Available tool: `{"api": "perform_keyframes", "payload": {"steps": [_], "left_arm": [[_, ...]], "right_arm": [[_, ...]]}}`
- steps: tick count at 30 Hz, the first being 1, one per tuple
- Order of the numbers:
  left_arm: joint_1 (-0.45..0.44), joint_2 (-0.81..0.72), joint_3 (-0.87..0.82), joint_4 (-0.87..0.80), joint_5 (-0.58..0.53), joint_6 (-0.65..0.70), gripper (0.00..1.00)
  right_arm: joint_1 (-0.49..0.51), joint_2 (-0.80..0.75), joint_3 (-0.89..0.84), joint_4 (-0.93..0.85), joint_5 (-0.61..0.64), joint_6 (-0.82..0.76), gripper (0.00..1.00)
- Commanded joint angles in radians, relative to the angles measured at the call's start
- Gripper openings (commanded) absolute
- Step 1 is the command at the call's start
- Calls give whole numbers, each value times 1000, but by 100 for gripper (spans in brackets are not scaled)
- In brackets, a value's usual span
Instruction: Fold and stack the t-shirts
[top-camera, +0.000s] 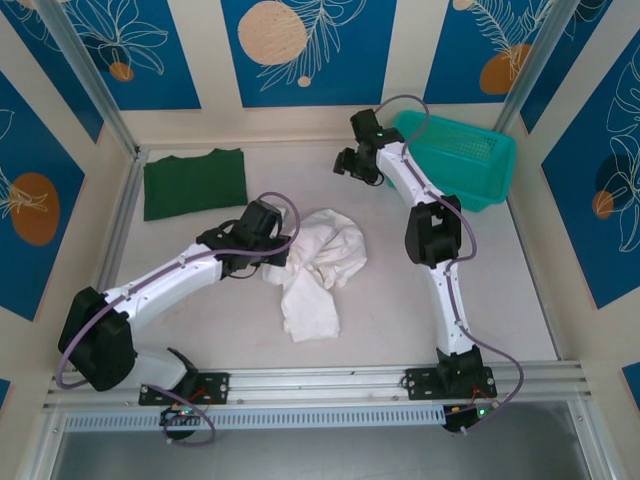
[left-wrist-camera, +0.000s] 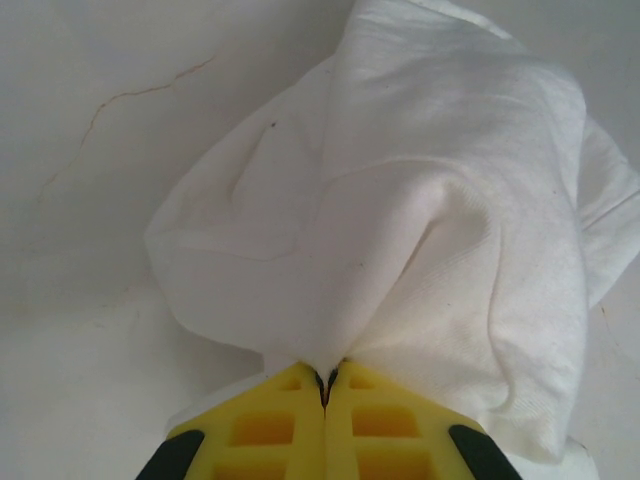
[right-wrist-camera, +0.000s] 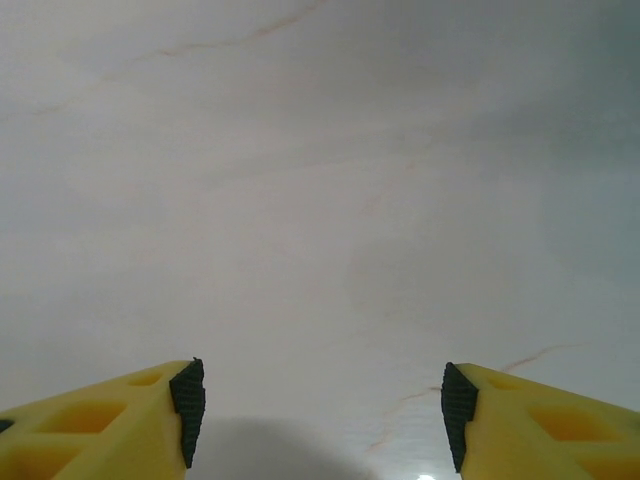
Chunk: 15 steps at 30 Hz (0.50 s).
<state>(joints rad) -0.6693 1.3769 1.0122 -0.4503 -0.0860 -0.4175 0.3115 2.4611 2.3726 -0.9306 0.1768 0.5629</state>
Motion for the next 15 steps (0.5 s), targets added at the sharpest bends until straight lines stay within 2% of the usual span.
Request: {"api": "perform_keyframes", "payload": {"steps": [1,7,15], "left_arm": [[19,-48,-21,7,0,-22,0],[35,-73,-49,23,-10,-37,0],[42,-43,-28,46,6,-41,0]], "right_arm": [[-56,-41,-16,-76,57,-67,66],[-162,-192,-279,29,72,-107,66],[-265,-316,-430,43,101,-139,67]]}}
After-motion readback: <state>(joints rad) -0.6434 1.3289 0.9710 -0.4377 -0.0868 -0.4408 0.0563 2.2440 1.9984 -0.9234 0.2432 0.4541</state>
